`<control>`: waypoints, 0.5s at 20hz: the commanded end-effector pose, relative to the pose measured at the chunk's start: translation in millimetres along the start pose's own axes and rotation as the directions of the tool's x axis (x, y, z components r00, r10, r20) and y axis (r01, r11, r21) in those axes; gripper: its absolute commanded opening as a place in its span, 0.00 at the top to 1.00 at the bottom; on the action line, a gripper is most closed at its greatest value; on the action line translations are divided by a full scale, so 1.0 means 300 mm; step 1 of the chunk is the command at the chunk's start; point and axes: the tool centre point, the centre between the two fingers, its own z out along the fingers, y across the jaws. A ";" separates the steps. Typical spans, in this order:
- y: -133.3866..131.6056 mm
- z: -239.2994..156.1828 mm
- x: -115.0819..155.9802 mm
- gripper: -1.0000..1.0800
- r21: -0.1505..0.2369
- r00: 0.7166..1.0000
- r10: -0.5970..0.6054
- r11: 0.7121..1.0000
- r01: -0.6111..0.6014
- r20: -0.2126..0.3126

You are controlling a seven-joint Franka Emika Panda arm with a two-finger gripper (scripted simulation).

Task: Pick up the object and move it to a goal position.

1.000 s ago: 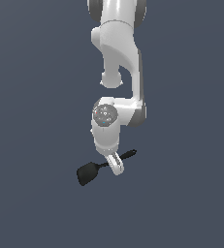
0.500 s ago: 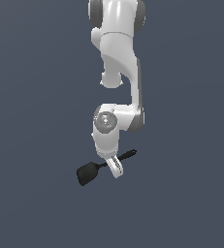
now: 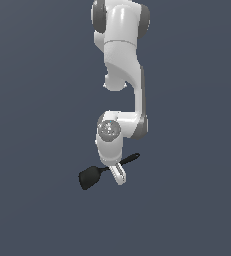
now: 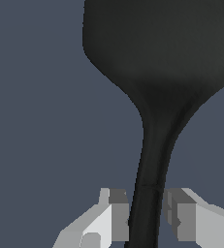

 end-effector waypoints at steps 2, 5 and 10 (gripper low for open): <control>0.000 0.000 0.002 1.00 0.000 1.000 0.001 1.000 -0.001 0.000; 0.000 0.000 0.002 1.00 0.000 1.000 0.001 1.000 -0.001 0.000; 0.002 0.000 0.001 1.00 0.000 1.000 0.000 1.000 0.000 0.000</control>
